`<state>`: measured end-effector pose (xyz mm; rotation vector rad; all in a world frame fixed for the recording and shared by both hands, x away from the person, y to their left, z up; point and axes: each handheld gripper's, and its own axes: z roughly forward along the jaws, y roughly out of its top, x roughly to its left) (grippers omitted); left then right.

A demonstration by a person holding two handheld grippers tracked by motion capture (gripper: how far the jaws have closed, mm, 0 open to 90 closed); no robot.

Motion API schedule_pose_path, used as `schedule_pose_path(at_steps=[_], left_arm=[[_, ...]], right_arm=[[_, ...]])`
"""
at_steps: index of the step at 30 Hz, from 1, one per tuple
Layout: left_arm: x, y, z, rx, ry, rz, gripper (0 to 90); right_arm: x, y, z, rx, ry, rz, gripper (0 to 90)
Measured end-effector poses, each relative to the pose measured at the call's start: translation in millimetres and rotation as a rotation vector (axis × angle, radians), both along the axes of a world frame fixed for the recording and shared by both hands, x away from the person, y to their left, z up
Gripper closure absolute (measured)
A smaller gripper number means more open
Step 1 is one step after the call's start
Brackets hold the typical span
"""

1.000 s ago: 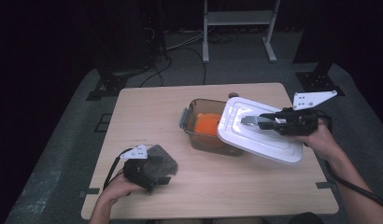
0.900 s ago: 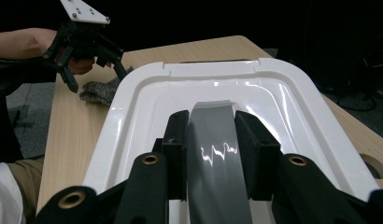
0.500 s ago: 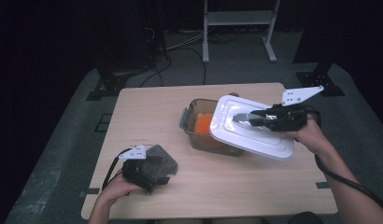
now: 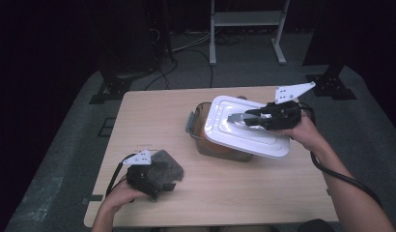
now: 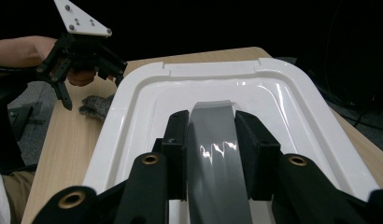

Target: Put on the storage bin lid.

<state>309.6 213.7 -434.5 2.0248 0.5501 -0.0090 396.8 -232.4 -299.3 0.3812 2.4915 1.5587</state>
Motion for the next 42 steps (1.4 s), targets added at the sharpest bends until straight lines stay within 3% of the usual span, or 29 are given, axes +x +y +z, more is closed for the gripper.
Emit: schedule_pose_path(at_steps=[27, 42], left_arm=[[-1.6, 4.3, 0.4, -0.008, -0.002, 0.005, 6.5], [-3.0, 6.7, -0.8, -0.01, 0.008, 0.013, 6.5]], right_arm=[[34.3, 34.4, -1.3, -0.029, 0.013, 0.056, 65.8], [48.0, 45.4, -13.9, -0.026, 0.042, 0.072, 65.8]])
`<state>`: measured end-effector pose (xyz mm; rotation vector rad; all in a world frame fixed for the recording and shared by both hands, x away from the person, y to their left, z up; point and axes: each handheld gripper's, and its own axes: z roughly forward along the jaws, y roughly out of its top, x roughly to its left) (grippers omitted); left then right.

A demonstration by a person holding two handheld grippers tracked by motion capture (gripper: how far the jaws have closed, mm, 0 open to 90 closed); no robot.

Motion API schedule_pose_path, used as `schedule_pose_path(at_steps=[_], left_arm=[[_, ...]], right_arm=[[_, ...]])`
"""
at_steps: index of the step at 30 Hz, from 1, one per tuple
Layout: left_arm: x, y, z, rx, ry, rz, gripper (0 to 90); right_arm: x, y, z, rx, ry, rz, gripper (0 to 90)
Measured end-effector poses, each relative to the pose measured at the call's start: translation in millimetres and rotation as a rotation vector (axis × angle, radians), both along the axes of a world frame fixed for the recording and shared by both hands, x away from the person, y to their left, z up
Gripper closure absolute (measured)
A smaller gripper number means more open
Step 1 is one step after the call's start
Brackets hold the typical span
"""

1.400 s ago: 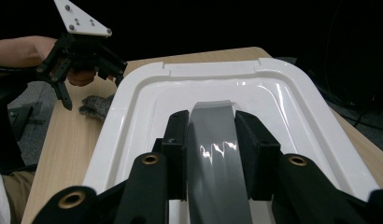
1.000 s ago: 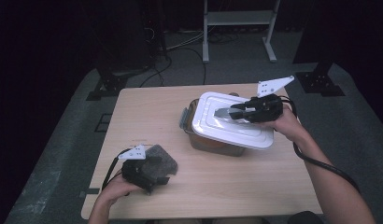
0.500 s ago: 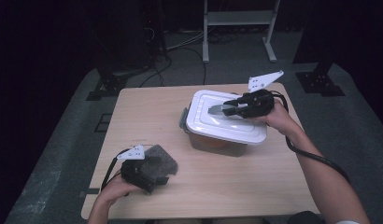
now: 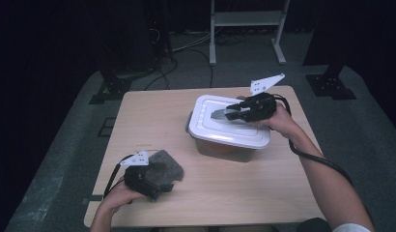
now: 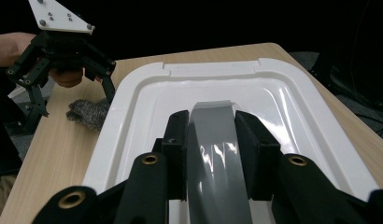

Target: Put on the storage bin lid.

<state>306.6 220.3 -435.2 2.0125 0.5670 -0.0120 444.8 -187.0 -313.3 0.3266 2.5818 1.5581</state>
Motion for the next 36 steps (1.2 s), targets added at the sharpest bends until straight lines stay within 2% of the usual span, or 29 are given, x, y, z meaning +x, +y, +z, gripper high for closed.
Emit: schedule_pose_path(at_steps=[23, 36], left_arm=[[0.8, 2.7, -0.3, -0.003, 0.002, 0.006, 6.5], [0.3, 3.4, -1.5, 0.0, 0.007, 0.012, 6.5]], right_arm=[[15.6, 7.5, -19.5, -0.023, 0.027, 0.009, 65.8], [22.0, 6.4, -25.7, -0.016, 0.038, 0.007, 65.7]])
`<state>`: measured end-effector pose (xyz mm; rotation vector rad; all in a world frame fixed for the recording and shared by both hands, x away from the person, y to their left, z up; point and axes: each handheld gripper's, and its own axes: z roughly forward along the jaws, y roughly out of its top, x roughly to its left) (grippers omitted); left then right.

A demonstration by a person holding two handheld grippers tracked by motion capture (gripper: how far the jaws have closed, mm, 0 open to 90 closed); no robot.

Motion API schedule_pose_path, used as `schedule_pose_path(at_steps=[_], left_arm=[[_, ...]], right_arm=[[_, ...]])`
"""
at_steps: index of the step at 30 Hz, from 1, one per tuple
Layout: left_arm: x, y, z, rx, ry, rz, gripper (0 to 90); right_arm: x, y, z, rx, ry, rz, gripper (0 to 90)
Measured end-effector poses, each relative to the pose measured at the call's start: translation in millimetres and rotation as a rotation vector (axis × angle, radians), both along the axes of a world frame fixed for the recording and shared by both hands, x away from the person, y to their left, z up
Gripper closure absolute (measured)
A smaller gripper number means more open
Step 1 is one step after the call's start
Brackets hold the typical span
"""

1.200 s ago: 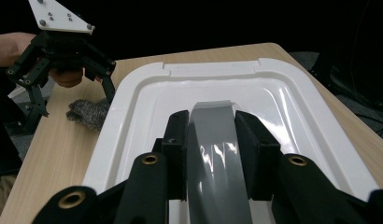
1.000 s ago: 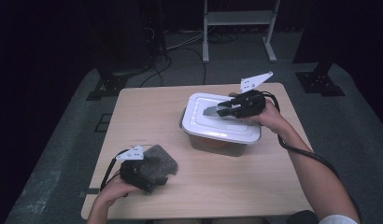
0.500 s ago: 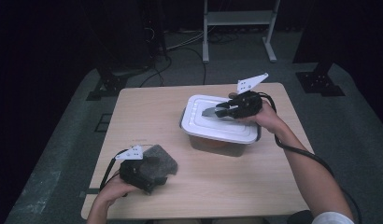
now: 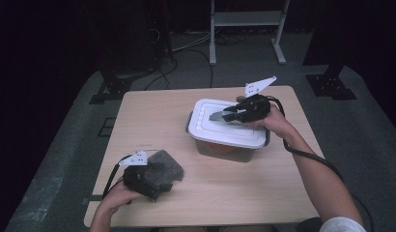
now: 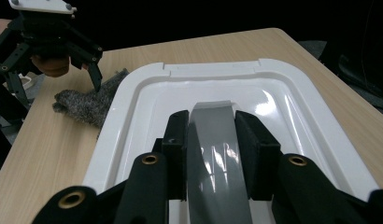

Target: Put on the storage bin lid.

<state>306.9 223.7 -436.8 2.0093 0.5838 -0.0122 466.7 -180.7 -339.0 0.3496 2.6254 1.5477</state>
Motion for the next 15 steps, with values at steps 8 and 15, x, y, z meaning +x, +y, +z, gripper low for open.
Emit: schedule_pose_path(at_steps=[8, 15], left_arm=[[1.2, 0.9, -0.3, 0.0, 0.001, 0.002, 6.5], [1.7, 0.0, -0.2, -0.002, 0.002, -0.001, 6.5]], right_arm=[[3.1, -1.0, -4.1, 0.003, 0.008, 0.001, 65.7], [3.7, 1.6, -5.8, -0.01, 0.005, 0.003, 65.7]])
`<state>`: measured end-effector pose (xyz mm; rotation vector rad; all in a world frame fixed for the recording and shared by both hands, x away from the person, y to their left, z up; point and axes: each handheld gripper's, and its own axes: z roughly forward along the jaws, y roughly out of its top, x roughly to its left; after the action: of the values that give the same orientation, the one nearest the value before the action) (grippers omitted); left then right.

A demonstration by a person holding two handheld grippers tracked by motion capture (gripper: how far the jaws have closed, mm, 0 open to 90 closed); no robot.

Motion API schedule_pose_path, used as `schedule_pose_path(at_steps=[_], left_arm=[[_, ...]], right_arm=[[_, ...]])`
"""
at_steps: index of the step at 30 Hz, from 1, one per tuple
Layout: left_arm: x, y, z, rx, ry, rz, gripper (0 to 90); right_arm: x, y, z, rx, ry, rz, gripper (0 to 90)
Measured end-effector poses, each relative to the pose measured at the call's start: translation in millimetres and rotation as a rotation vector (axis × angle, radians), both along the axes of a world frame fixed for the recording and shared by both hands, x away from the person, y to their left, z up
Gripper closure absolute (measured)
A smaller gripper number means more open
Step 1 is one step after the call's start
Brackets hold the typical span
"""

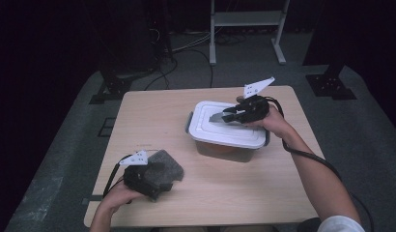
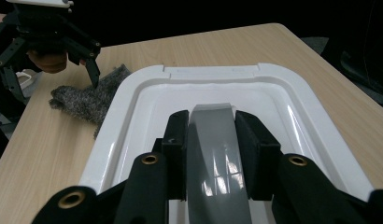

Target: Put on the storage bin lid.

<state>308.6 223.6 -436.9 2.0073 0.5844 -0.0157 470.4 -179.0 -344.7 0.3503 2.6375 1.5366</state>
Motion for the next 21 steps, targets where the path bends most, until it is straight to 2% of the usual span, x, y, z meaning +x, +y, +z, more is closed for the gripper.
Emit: schedule_pose_path(at_steps=[7, 12, 21], left_arm=[[0.2, 1.3, -0.1, -0.003, -0.001, 0.0, 6.5], [-0.1, 1.3, 0.2, -0.002, -0.001, -0.001, 6.5], [-3.0, 2.4, 1.3, -0.006, -0.006, 0.002, 6.5]], right_arm=[[0.9, 1.4, -0.5, -0.003, 0.005, -0.002, 65.5], [0.0, 2.5, -1.2, -0.025, 0.012, 0.003, 65.1], [-4.9, -0.5, 5.8, 0.0, 0.018, -0.007, 56.2]])
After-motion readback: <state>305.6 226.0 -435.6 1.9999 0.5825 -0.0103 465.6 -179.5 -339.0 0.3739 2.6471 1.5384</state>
